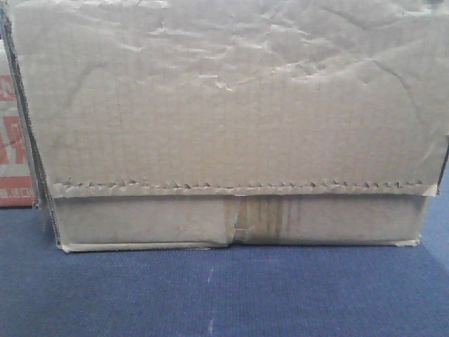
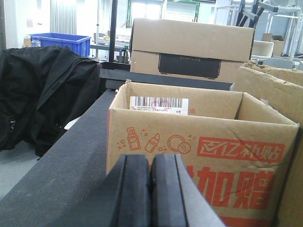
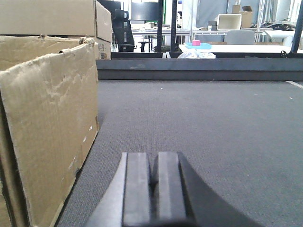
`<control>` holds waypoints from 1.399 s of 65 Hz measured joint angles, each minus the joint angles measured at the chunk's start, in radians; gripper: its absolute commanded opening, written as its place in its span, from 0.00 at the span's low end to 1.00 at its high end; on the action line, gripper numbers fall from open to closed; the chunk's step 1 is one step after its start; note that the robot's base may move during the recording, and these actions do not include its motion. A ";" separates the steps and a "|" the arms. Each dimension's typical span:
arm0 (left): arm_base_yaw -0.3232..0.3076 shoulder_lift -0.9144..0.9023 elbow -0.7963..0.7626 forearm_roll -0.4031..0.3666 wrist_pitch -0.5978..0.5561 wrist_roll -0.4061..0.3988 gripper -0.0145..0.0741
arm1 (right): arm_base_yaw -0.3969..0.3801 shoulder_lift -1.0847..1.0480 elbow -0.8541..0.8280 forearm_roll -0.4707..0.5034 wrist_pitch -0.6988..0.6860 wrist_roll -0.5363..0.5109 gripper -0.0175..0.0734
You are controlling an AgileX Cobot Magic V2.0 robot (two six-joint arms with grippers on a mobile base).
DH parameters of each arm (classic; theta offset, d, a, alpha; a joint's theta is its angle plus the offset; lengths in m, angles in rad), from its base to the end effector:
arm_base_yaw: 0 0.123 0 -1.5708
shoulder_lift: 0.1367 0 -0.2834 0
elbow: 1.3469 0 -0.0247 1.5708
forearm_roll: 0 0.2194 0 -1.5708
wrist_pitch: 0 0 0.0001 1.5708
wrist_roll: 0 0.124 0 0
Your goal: Stack two boxes on right shelf middle
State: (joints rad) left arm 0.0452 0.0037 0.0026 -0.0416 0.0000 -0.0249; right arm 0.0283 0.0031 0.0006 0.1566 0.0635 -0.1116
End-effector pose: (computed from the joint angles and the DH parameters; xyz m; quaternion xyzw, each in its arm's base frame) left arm 0.0596 0.0027 0.2149 -0.0378 0.6769 -0.0078 0.7351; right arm 0.0599 0.0029 0.2079 0.0022 0.6997 0.0295 0.7138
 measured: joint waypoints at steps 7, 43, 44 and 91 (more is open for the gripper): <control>0.000 0.000 0.000 0.000 0.000 0.000 0.04 | 0.000 0.000 0.000 0.000 0.000 0.000 0.01; 0.000 0.000 0.000 0.000 -0.028 0.000 0.04 | 0.000 0.000 0.000 0.000 0.000 0.000 0.01; 0.000 0.000 0.000 -0.002 -0.028 0.000 0.04 | 0.000 0.000 0.000 0.000 0.000 0.000 0.01; 0.000 0.081 -0.519 0.042 0.176 0.000 0.04 | 0.000 0.028 -0.413 -0.038 0.079 0.000 0.01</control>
State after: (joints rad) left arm 0.0452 0.0843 -0.5161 0.0000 0.1757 -0.0249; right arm 0.0283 0.0311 -0.4122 0.1188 0.1428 -0.1116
